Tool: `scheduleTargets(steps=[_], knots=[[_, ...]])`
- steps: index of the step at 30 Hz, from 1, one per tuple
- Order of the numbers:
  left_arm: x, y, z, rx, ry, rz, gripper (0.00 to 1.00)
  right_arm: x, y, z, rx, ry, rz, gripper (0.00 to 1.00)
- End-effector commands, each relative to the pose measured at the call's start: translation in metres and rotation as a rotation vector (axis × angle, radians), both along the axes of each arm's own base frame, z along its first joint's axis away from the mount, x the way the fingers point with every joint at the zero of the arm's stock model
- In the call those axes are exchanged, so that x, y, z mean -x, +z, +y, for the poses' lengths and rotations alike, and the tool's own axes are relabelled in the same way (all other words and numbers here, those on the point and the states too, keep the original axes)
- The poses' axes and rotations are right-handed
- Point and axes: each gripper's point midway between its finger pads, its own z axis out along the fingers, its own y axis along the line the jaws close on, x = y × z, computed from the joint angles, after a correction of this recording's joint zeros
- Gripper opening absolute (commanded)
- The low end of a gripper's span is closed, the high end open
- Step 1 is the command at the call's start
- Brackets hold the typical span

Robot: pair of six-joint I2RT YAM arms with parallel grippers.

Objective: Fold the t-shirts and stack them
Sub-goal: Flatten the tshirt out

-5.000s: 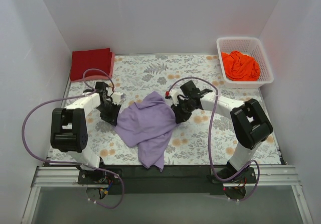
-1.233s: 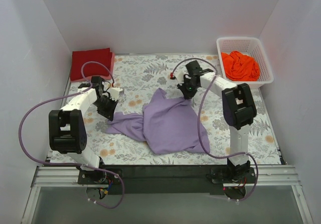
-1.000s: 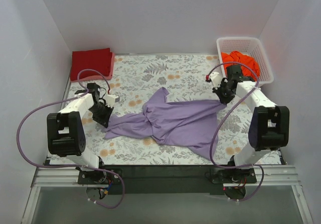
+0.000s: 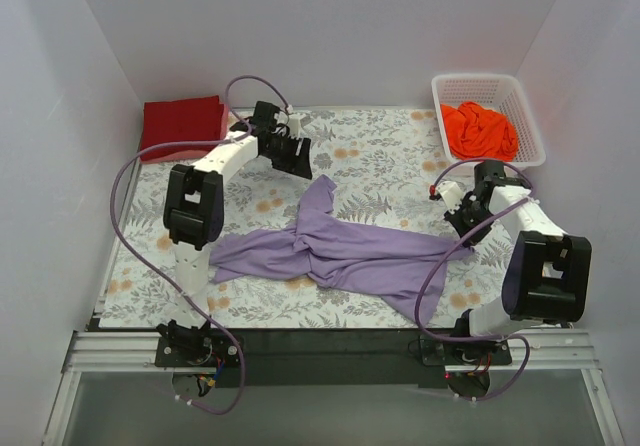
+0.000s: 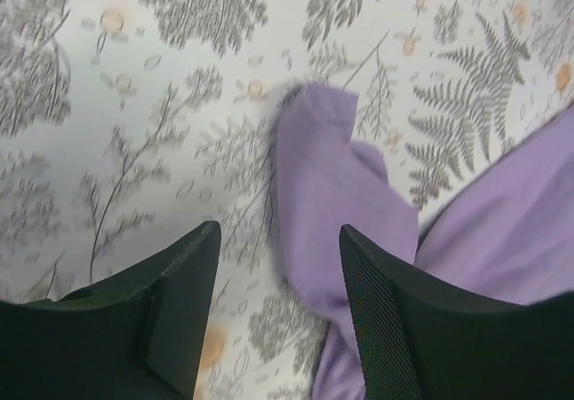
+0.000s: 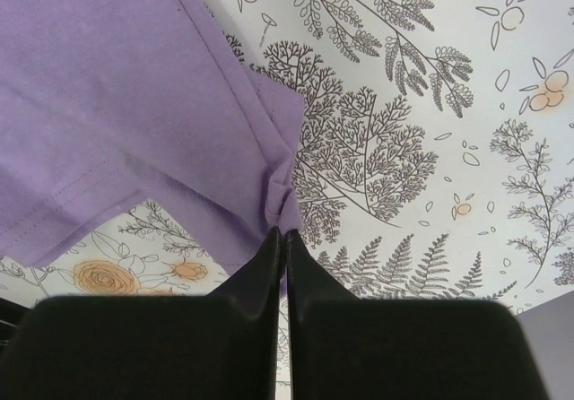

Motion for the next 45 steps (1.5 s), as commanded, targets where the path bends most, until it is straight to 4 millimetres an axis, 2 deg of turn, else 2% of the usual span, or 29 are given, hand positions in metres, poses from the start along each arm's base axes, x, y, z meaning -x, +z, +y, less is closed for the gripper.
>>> scheduleTargets(steps=[1, 5, 8, 10, 11, 14, 15, 17, 18, 19, 22, 25, 26, 27, 29, 30, 31, 34, 38, 41, 42, 43, 45], knots=[[-0.01, -0.002, -0.036, 0.075, 0.011, 0.024, 0.55, 0.001, 0.013, -0.003, 0.01, 0.01, -0.029, 0.01], [-0.008, -0.02, -0.045, 0.075, 0.017, 0.051, 0.45, 0.0, 0.015, -0.001, -0.002, 0.009, -0.03, 0.01], [-0.004, -0.023, -0.046, 0.079, 0.013, 0.067, 0.4, -0.004, 0.015, 0.001, -0.014, 0.007, -0.027, 0.01], [-0.002, -0.019, -0.041, 0.068, 0.025, 0.06, 0.07, -0.007, 0.017, 0.002, -0.019, 0.004, -0.028, 0.01], [-0.005, -0.013, -0.029, 0.054, 0.068, 0.045, 0.0, -0.01, 0.019, 0.003, -0.028, -0.002, -0.031, 0.01], [-0.013, 0.009, 0.0, 0.054, 0.146, -0.016, 0.0, -0.014, 0.023, 0.007, -0.054, -0.003, -0.03, 0.01], [-0.02, 0.016, 0.024, 0.027, 0.204, -0.046, 0.0, -0.015, 0.025, 0.009, -0.063, 0.0, -0.033, 0.01], [-0.016, 0.034, 0.053, -0.021, 0.239, -0.122, 0.0, -0.018, 0.028, 0.017, -0.096, 0.009, -0.035, 0.01], [-0.007, 0.025, 0.064, -0.075, 0.252, -0.124, 0.0, -0.019, 0.029, 0.019, -0.105, 0.013, -0.033, 0.01], [-0.004, 0.04, 0.067, -0.078, 0.243, -0.173, 0.0, -0.02, 0.029, 0.022, -0.113, 0.01, -0.031, 0.01], [0.005, 0.038, 0.059, -0.094, 0.211, -0.189, 0.0, -0.02, 0.024, 0.032, -0.141, 0.013, -0.003, 0.01], [0.018, 0.024, 0.026, -0.092, 0.148, -0.147, 0.0, -0.022, 0.019, 0.031, -0.14, 0.001, 0.018, 0.01], [0.023, 0.015, 0.009, -0.091, 0.115, -0.12, 0.08, -0.021, 0.018, 0.03, -0.133, 0.003, 0.022, 0.01], [0.025, 0.012, 0.001, -0.083, 0.103, -0.105, 0.2, -0.021, 0.018, 0.029, -0.128, 0.005, 0.022, 0.01], [0.02, 0.01, -0.008, -0.07, 0.107, -0.075, 0.5, -0.02, 0.018, 0.027, -0.116, 0.006, 0.02, 0.01], [0.017, 0.014, -0.009, -0.063, 0.121, -0.073, 0.52, -0.02, 0.018, 0.027, -0.114, 0.006, 0.023, 0.01], [0.015, 0.017, -0.008, -0.061, 0.125, -0.075, 0.53, -0.019, 0.017, 0.026, -0.11, 0.005, 0.025, 0.01], [0.004, 0.045, 0.001, -0.016, 0.148, -0.134, 0.53, -0.018, 0.015, 0.026, -0.108, 0.009, 0.032, 0.01], [-0.009, 0.079, 0.026, 0.088, 0.167, -0.183, 0.49, -0.015, 0.011, 0.026, -0.108, 0.01, 0.042, 0.01], [-0.02, 0.077, 0.043, 0.099, 0.197, -0.184, 0.42, -0.014, 0.01, 0.025, -0.105, 0.009, 0.045, 0.01], [-0.021, 0.072, 0.043, 0.088, 0.182, -0.18, 0.37, -0.014, 0.01, 0.025, -0.105, 0.009, 0.047, 0.01], [-0.02, 0.06, 0.042, 0.075, 0.156, -0.153, 0.32, -0.014, 0.01, 0.025, -0.104, 0.009, 0.045, 0.01], [-0.02, 0.055, 0.035, 0.084, 0.131, -0.144, 0.26, -0.014, 0.01, 0.024, -0.099, 0.008, 0.047, 0.01]])
